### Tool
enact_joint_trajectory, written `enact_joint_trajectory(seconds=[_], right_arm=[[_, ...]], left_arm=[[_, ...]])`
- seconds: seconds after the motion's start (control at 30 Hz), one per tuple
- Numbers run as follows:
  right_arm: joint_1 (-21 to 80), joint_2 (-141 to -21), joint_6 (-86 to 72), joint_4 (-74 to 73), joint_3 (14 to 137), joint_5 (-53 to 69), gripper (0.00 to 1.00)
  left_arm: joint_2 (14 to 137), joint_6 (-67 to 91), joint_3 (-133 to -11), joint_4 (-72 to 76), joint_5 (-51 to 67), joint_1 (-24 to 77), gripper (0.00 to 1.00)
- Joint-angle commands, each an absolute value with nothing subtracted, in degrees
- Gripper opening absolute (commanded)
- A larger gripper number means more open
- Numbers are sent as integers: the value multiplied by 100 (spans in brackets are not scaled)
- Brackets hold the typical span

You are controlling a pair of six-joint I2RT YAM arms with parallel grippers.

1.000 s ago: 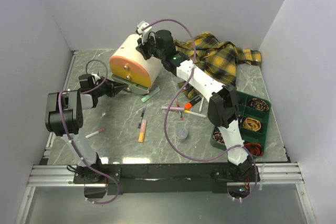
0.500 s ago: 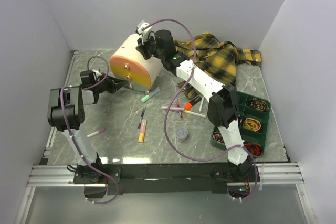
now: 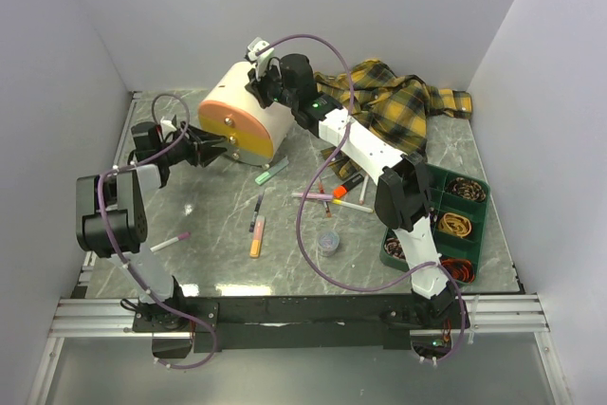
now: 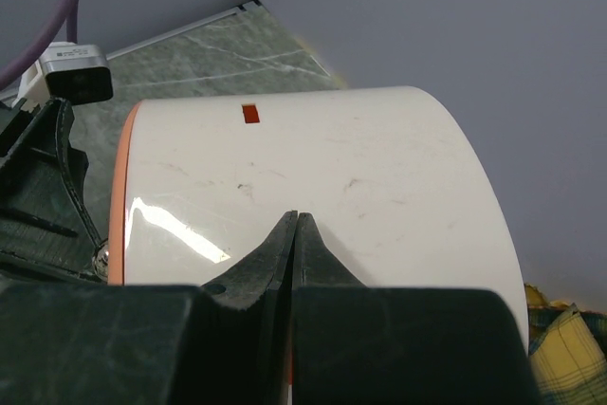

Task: Sort the stationery into containers
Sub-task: Close the drawer in the storage box.

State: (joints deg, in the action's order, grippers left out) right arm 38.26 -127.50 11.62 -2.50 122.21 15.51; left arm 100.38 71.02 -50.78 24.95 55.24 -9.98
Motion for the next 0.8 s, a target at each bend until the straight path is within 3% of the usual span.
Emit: enact_joint_trajectory(seconds=[0.0, 0.23, 0.5, 0.77], right_arm=[[3867, -12902, 1169, -501, 12305, 1521, 0], [3858, -12885, 1178, -492, 12261, 1521, 0], [3876, -12911, 1169, -492, 12270, 1512, 0], [3885, -12955, 1169, -466, 12287, 1503, 0]], left_arm=[[10194, 7330, -5124, 3058, 5774, -949, 49], [10388, 7462, -5273, 3375, 5731, -879, 47], [10494, 7602, -5282, 3665, 5748, -861, 37], [10626, 7682, -5405, 3700, 5748, -835, 36]])
